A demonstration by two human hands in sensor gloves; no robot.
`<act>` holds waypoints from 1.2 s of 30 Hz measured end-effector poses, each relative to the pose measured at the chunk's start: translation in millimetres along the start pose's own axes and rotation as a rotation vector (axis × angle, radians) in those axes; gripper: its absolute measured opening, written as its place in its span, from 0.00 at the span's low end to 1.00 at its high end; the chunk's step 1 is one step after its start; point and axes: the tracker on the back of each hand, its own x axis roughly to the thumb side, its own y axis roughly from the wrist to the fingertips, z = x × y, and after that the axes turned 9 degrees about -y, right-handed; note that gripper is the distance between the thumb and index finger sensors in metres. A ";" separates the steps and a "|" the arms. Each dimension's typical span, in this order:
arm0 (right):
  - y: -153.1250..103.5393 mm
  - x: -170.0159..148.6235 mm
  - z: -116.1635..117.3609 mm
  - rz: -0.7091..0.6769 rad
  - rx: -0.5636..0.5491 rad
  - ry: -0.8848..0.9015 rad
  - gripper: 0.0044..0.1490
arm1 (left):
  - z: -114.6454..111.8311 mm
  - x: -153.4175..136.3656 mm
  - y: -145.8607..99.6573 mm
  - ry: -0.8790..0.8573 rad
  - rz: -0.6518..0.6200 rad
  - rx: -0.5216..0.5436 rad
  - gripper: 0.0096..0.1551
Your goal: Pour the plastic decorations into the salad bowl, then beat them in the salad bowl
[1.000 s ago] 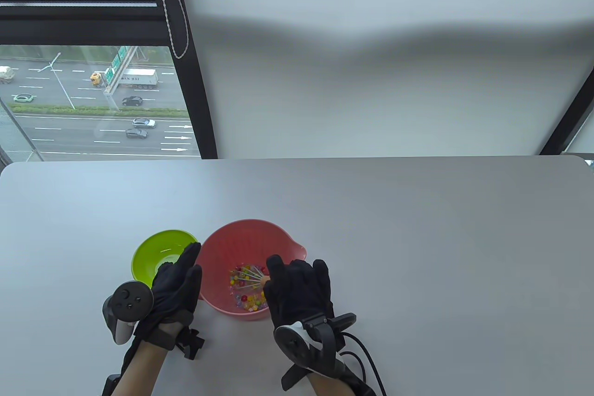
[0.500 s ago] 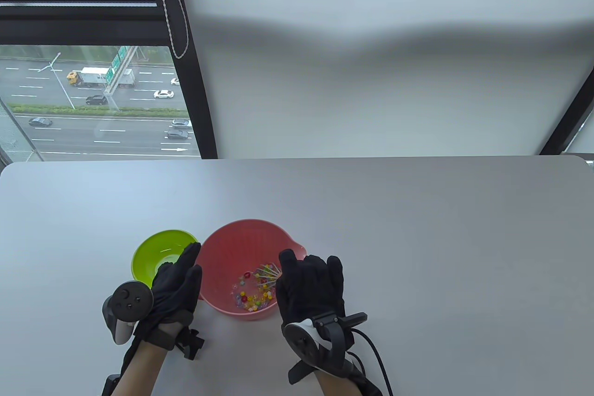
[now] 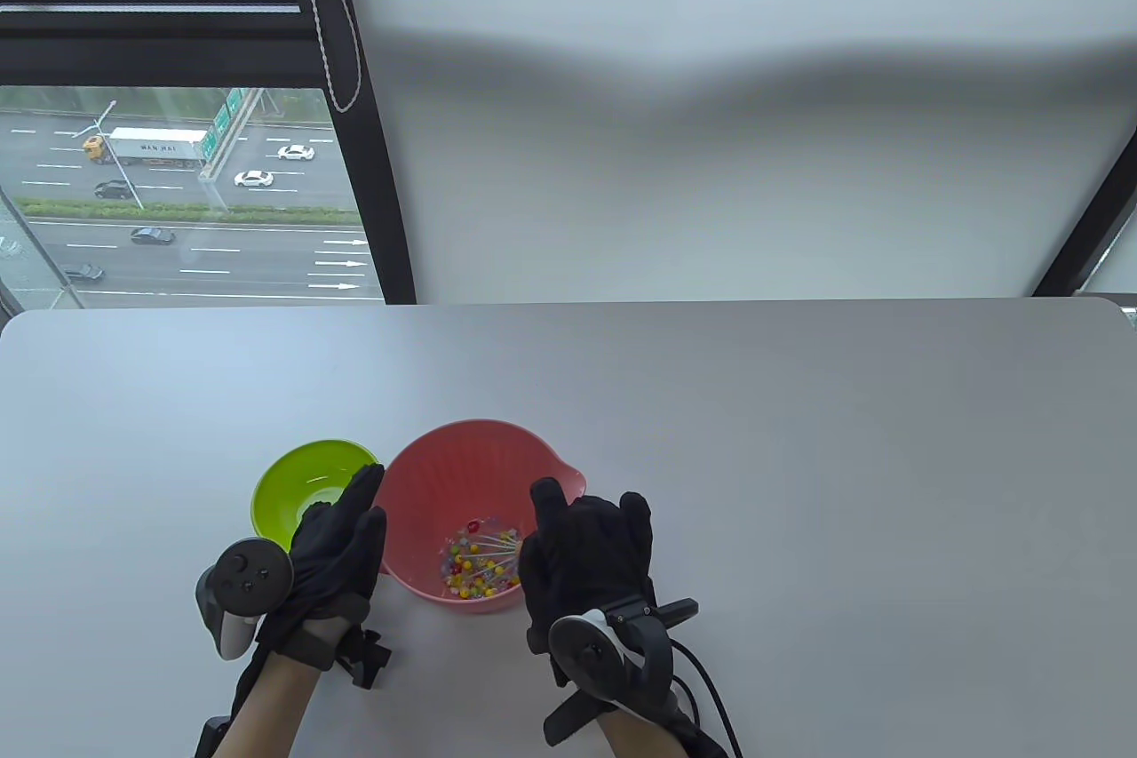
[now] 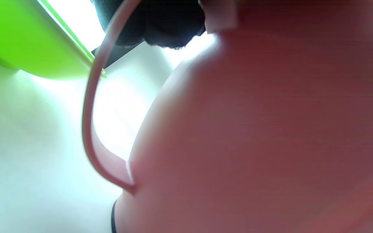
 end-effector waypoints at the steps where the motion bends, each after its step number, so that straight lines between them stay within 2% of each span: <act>1: -0.7 1.4 1.5 -0.003 0.009 0.008 0.38 | 0.0 0.0 0.0 0.000 0.000 0.000 0.40; 10: -6.1 14.9 8.3 -0.081 -0.006 -0.091 0.37 | 0.2 -0.2 -0.1 -0.001 0.000 0.000 0.40; 12: -7.0 15.3 8.1 -0.082 -0.031 -0.103 0.39 | 0.2 -0.1 -0.1 -0.001 0.000 0.000 0.40; 16: -9.0 13.3 1.7 -0.062 -0.133 -0.114 0.50 | 0.2 -0.2 -0.1 -0.001 0.000 -0.001 0.40; 18: -9.9 10.9 -1.4 -0.041 -0.188 -0.104 0.51 | 0.3 -0.2 -0.2 -0.001 0.000 -0.001 0.40; 24: -9.5 3.1 -7.1 -0.018 -0.229 -0.076 0.38 | 0.2 -0.1 -0.2 -0.003 0.000 0.000 0.40; 36: -7.0 -2.7 -10.6 0.024 -0.192 0.017 0.35 | 0.4 -0.3 -0.5 -0.002 0.001 0.000 0.40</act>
